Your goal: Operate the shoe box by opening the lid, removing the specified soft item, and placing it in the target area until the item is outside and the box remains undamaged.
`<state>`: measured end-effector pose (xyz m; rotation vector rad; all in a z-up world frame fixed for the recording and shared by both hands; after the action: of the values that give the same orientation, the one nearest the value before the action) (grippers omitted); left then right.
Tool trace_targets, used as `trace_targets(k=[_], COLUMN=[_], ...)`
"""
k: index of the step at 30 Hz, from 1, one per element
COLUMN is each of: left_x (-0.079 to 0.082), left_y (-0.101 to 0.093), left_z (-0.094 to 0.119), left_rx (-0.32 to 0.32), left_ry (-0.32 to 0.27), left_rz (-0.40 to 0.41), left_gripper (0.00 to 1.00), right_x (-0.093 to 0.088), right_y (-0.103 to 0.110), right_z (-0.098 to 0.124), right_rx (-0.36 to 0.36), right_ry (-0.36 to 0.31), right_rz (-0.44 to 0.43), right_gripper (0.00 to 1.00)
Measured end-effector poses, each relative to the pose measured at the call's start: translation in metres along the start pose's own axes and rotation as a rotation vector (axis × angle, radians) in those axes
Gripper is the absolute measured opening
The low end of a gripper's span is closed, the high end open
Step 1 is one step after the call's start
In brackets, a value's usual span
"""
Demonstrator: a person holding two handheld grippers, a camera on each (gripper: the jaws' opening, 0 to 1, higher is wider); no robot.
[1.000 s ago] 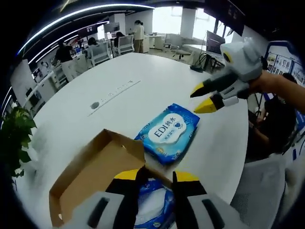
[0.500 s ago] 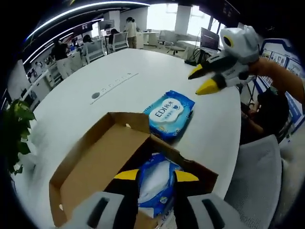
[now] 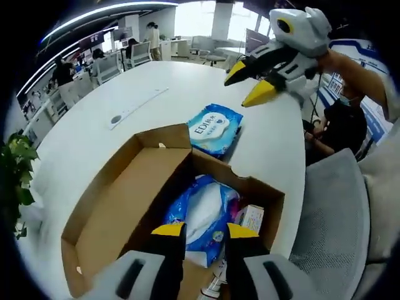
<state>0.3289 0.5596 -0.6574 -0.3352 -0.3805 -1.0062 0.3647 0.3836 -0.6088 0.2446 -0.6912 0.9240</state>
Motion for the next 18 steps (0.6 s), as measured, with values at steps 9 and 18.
trace_targets(k=[9, 18], left_x=[-0.012, -0.017], left_y=[-0.002, -0.004], left_z=[-0.011, -0.026], left_rx=[-0.038, -0.064], left_ry=[0.025, 0.061], left_rz=[-0.056, -0.105], left_gripper=[0.20, 0.15], right_x=[0.010, 0.016], right_y=[0.023, 0.042], right_z=[-0.018, -0.039], right_rx=[0.050, 0.102], right_ry=[0.018, 0.035], right_rz=[0.064, 0.111], right_gripper=[0.30, 0.29])
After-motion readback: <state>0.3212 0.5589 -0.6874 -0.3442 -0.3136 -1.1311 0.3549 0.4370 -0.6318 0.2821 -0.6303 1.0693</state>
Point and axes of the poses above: the point that each gripper's makers call its tool centre point, and the gripper's own axes: z roughly backward along the fingers, y roughly to its left, x roughly out of its top, the point moved 4 cm from there along z, roughly backward along the fingers, and after that the axes turned 6 degrees about y, right-handed, at the moved point
